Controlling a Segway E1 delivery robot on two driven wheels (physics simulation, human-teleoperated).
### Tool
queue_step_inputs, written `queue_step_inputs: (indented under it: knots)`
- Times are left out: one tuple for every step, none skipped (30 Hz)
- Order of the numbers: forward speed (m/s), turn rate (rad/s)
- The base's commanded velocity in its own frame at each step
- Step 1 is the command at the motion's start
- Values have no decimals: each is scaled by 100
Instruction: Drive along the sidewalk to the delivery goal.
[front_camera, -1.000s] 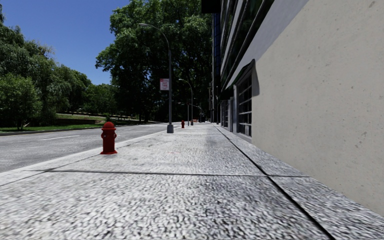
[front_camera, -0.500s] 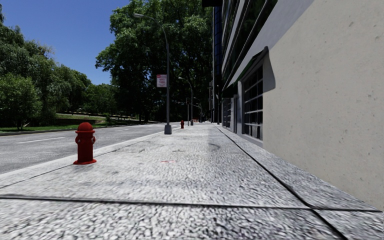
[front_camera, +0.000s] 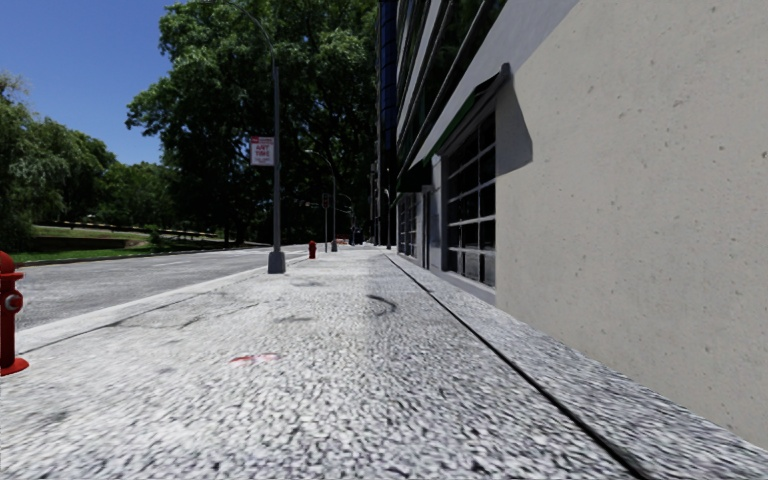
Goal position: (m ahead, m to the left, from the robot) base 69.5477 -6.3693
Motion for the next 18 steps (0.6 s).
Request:
queue_step_inputs:
  knots:
    - [200, 0]
    - [200, 0]
    - [200, 0]
    - [200, 0]
    - [200, 0]
    - [200, 0]
    - [200, 0]
    - [200, 0]
    - [200, 0]
    - [200, 0]
    - [200, 0]
    - [200, 53]
    - [200, 73]
    - [200, 80]
    - [200, 80]
    - [200, 42]
    - [200, 0]
    - [200, 0]
